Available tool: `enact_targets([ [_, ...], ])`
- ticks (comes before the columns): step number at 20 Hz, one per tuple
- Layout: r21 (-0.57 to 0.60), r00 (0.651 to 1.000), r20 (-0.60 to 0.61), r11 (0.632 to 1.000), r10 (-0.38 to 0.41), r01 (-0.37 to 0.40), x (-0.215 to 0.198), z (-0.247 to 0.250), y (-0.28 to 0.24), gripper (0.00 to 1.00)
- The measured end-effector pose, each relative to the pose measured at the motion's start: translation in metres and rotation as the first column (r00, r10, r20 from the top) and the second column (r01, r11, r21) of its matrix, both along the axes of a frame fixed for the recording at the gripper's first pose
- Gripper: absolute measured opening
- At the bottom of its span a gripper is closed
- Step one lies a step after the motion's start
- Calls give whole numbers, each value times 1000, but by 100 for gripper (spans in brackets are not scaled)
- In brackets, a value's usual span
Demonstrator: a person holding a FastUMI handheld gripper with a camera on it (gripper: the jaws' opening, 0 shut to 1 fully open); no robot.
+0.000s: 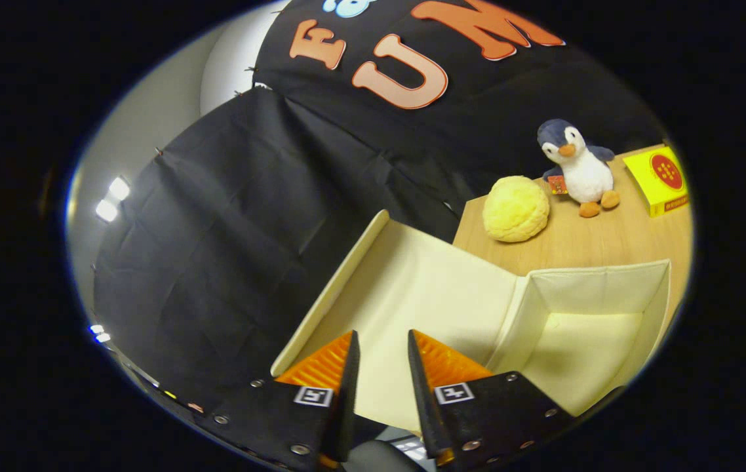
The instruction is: Open the storage box then place both shoes into the box .Put the left shoe in first, then the right shoe, with the right side of both shoes facing outward in a uniform manner.
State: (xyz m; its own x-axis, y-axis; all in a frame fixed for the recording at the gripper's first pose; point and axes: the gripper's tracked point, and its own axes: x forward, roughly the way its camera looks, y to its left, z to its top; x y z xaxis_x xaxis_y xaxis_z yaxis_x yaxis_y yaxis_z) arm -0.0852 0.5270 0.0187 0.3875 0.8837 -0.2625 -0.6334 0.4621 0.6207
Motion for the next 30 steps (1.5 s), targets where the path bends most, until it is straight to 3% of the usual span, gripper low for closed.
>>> enact_targets([
  [1, -21, 999, 21, 999, -29, 29, 7, -2, -6, 70],
  [3, -45, 995, 47, 995, -87, 89, 21, -5, -25, 96],
  [11, -123, 936, 134, 932, -324, 340, 64, -24, -149, 98],
  [20, -222, 845, 133, 815, -518, 535, 82, -71, -292, 98],
  [25, -330, 803, 143, 737, -579, 590, 83, -117, -356, 98],
  [30, -440, 814, 106, 708, -571, 553, 76, -173, -385, 91],
])
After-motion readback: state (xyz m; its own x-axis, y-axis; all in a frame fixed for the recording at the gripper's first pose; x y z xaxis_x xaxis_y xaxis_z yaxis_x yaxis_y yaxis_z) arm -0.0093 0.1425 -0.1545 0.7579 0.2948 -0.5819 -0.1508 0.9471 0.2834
